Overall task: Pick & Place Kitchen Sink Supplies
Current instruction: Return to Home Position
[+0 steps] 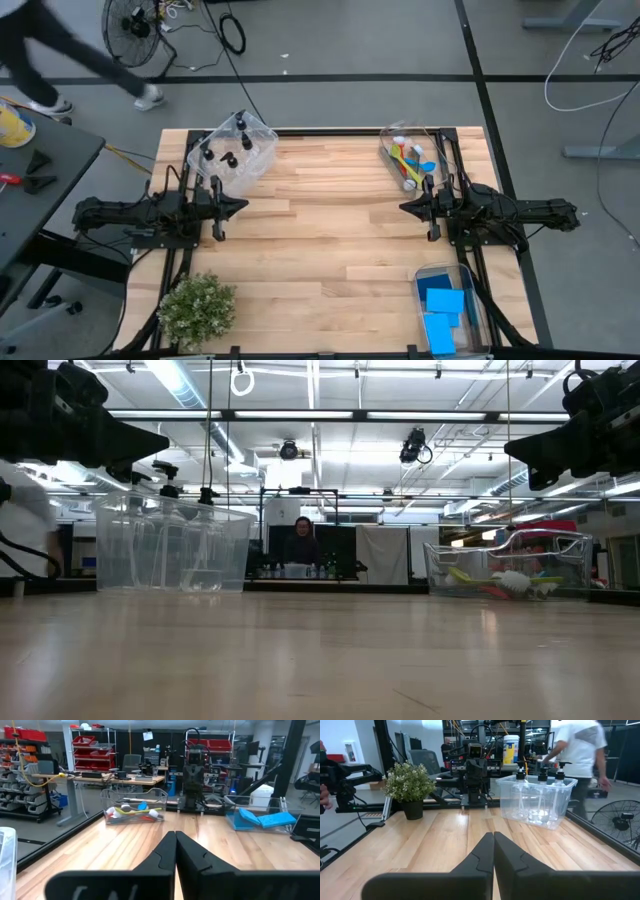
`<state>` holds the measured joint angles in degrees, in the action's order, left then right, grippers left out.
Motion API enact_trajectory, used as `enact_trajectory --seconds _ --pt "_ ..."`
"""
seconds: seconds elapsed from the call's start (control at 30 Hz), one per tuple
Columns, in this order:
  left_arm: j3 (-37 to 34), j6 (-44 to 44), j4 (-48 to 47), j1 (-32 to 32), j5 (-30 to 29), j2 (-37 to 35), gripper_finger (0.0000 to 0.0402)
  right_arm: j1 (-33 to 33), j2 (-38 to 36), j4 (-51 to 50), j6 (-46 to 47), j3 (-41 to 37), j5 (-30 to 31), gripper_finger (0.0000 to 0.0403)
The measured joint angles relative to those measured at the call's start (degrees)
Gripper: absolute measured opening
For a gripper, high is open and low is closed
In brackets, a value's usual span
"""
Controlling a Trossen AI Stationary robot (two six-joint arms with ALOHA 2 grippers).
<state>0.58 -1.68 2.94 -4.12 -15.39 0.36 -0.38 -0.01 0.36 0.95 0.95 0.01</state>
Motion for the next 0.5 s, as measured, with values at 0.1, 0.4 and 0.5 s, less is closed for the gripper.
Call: enact_trajectory --seconds 0.1,0.4,0.5 --pt "0.0 -0.6 -0.1 0.0 -0.1 0.0 0.0010 0.0 0.0 0.0 0.0 0.0 0.0 0.0011" --pt "0.0 -5.2 -0.1 0.0 0.2 0.0 0.0011 0.0 0.0 0.0 0.0 0.0 0.0 0.0011" --pt "-0.1 -6.3 -0.1 0.0 0.2 0.0 0.0011 0.0 0.0 0.0 0.0 0.0 0.0 0.0011"
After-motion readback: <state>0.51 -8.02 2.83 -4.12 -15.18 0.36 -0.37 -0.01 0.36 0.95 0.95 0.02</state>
